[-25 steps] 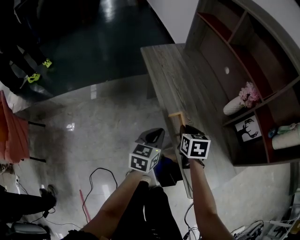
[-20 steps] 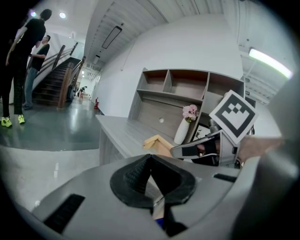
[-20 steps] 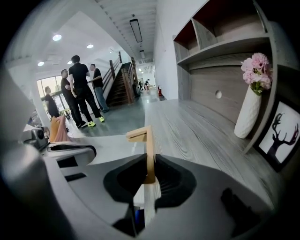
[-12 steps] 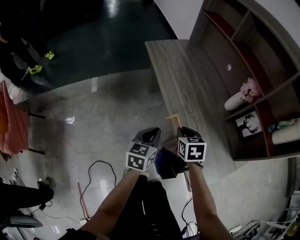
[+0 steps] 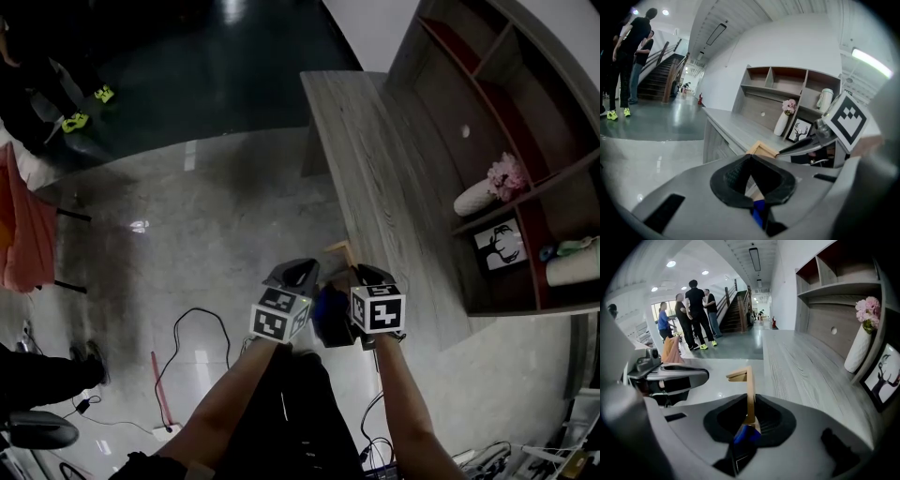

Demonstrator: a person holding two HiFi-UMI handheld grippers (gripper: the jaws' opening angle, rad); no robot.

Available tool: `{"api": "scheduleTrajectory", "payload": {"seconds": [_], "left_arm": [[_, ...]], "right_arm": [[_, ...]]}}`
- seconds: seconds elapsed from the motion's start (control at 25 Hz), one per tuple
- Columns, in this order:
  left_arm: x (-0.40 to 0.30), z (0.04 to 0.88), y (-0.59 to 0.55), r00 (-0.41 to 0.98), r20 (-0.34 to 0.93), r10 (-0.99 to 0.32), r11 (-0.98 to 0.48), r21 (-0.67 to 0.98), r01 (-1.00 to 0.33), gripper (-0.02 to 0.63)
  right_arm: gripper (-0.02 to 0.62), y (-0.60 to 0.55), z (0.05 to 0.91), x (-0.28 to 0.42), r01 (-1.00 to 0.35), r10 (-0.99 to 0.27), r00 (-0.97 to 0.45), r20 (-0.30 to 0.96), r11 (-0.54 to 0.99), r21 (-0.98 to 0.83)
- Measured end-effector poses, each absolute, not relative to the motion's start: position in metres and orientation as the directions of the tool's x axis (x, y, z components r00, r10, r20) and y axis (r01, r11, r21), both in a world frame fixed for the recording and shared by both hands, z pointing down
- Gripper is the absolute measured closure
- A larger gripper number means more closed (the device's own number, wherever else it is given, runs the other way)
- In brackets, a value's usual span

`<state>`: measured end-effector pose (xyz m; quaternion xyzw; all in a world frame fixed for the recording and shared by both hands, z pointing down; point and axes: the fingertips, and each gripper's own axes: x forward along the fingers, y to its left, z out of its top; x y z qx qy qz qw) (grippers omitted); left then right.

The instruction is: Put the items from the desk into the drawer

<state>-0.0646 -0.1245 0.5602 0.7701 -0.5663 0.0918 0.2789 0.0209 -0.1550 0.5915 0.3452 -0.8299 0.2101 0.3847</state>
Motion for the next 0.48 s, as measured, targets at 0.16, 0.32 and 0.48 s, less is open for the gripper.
{"api": "scheduleTrajectory", "payload": {"seconds": [0.16,0.32,0.48], "left_arm": [[-0.069,0.566,-0.118,0.333,0.464,-0.821,-0.187,0.332,-0.925,0.595],[-0.072,0.57,-0.115,0.325,0.463,-0.824,-0.172,0.342,-0.924,0.595],[-0.074,0.579,-0.11,0.327,0.468,-0.821,-0.169,0.348,-0.922,0.595]], "right_arm": [[0.538,-0.142,0.605,0.02,-0.665,-0.364,-0.438,0.822,0.746,-0.024],[0.537,-0.128,0.616,0.018,-0.58,-0.298,-0.417,0.859,0.815,0.002],[0.537,-0.118,0.622,0.016,-0.572,-0.276,-0.408,0.87,0.82,-0.008]]}}
